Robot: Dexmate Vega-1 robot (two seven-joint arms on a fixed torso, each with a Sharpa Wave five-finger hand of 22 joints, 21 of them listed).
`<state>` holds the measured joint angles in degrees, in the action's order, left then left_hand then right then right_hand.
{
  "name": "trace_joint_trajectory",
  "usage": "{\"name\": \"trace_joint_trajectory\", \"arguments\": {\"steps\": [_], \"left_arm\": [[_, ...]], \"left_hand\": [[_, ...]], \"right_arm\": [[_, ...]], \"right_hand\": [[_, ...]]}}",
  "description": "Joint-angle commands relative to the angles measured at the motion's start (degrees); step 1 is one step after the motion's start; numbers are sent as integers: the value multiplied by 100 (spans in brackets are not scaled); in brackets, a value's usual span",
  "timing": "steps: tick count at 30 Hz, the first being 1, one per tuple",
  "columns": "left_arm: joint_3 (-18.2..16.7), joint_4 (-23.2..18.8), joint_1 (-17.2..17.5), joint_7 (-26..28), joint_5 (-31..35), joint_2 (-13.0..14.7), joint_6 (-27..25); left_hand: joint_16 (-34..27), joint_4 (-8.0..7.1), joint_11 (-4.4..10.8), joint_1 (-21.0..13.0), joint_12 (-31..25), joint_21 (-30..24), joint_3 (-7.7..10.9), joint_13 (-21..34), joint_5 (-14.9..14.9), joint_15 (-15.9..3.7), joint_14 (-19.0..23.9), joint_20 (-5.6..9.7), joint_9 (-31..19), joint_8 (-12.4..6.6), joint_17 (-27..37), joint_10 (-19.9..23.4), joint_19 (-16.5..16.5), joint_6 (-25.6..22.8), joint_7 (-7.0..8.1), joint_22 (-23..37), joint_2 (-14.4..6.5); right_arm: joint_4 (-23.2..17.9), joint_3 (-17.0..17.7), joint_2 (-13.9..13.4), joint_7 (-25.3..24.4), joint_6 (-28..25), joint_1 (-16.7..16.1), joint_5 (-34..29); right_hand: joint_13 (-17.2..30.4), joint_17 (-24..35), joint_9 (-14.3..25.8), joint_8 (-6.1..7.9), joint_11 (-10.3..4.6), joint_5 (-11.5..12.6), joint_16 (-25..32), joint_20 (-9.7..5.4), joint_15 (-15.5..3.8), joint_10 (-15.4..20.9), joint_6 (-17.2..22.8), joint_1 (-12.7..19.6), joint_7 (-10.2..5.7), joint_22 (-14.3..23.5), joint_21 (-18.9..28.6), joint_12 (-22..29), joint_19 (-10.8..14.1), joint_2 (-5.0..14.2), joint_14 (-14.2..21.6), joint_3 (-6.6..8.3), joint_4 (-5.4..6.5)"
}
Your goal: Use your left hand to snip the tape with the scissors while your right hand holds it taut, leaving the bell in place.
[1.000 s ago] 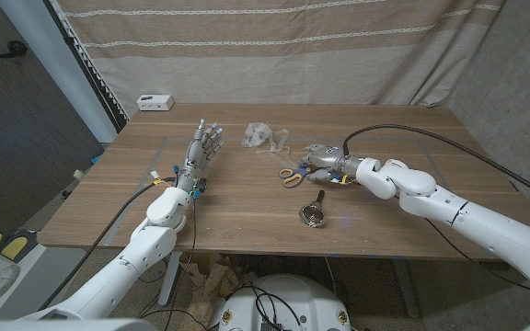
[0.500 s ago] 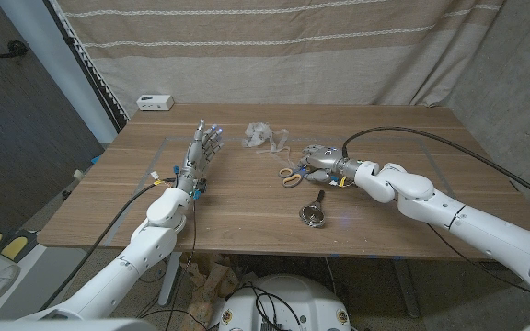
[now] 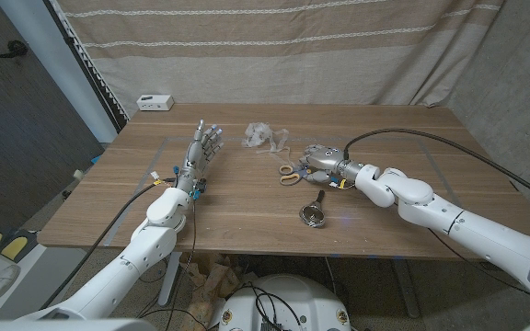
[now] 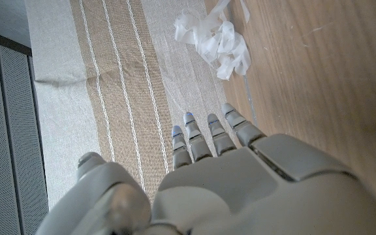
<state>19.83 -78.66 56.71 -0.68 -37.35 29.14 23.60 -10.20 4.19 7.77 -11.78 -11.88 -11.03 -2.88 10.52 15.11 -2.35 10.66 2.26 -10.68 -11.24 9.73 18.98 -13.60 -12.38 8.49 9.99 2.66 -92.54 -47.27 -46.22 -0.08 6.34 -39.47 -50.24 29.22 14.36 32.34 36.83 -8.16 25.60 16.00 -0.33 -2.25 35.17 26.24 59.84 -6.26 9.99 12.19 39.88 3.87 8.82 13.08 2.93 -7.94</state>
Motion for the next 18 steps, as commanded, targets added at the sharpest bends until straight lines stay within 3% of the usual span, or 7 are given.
{"name": "trace_joint_trajectory", "arguments": {"steps": [1,3,4,6,18], "left_arm": [[16,58,-21,-35,-21,-23,10],[16,61,-23,-39,-24,-25,10],[17,64,-25,-40,-23,-26,11],[18,67,-27,-40,-26,-30,10],[26,178,-88,-102,-61,-84,44]], "left_hand": [[-24,2,19,39,18,-11,-41,29,-12,-537,46,0,-9,-17,12,37,-37,-52,17,12,-34],[-23,1,24,41,15,-12,-43,29,-12,-535,42,-1,-9,-17,12,45,-38,-54,12,12,-34],[-22,0,13,43,14,-12,-45,29,-11,-537,40,1,-9,-17,12,48,-40,-56,12,12,-34],[-23,-2,19,47,15,-12,-48,29,-11,-538,42,2,-9,-16,12,47,-40,-54,13,13,-34],[-22,-8,12,65,14,-13,-62,30,-8,-538,38,-3,-9,-11,12,57,-44,-49,17,13,-37]], "right_arm": [[169,-17,51,-468,70,-67,31],[191,13,58,-548,90,-82,103],[182,26,52,-536,97,-81,141],[171,53,45,-578,99,-84,176],[-82,414,-10,-642,176,-191,837]], "right_hand": [[835,80,600,346,-402,14,114,-59,-1028,779,238,290,-183,32,11,489,146,75,249,88,-27],[795,95,667,454,-387,5,140,-92,-1033,875,317,354,-202,33,14,496,184,82,310,111,-33],[703,110,745,594,-386,-11,165,-99,-1033,990,434,417,-197,34,12,475,215,94,370,135,-28],[658,121,788,668,-384,-21,188,-113,-1036,1053,491,453,-204,34,18,466,248,103,420,151,-25],[570,186,732,848,-396,-132,297,-83,-1039,1361,696,604,-168,39,5,501,300,142,636,237,8]]}}
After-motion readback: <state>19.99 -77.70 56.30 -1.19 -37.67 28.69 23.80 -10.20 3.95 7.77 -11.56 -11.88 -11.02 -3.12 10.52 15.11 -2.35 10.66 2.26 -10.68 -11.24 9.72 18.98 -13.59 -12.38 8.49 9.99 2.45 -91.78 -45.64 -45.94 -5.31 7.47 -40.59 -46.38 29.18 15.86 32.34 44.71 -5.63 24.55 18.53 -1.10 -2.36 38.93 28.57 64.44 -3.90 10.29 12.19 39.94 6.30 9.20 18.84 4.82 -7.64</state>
